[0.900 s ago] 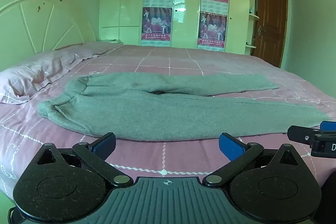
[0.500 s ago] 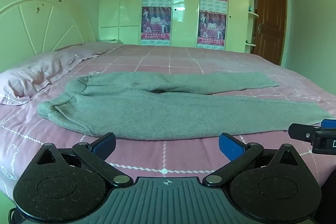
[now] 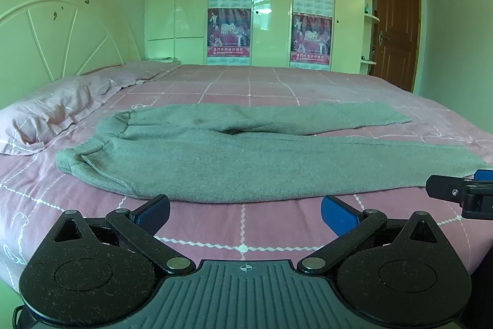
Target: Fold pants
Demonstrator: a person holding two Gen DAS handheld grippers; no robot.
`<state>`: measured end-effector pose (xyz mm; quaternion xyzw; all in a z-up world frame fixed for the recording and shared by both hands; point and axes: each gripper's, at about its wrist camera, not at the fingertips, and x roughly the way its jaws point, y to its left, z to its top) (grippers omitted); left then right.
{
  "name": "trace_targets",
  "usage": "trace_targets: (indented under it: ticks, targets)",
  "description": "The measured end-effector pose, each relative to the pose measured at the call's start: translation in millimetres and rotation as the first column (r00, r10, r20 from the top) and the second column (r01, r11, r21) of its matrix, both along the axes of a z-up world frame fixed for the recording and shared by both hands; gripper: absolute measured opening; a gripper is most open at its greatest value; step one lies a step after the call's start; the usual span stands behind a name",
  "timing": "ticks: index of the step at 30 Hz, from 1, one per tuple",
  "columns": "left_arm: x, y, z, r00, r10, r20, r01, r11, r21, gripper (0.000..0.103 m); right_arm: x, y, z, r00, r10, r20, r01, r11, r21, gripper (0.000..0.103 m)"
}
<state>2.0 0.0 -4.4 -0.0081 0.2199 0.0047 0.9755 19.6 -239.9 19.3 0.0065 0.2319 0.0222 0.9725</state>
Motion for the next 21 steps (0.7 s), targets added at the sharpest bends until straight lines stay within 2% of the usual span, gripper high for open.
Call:
trace_targets:
  ticks: [21]
  targets:
    - [1.4,-0.5,-2.8,1.000,-0.002,-0.007,0.002,1.000,0.012,0.103,0.9,-1.7,-0.9,1.000,-0.006,-0.007,0.006,1.000,0.003,0.097]
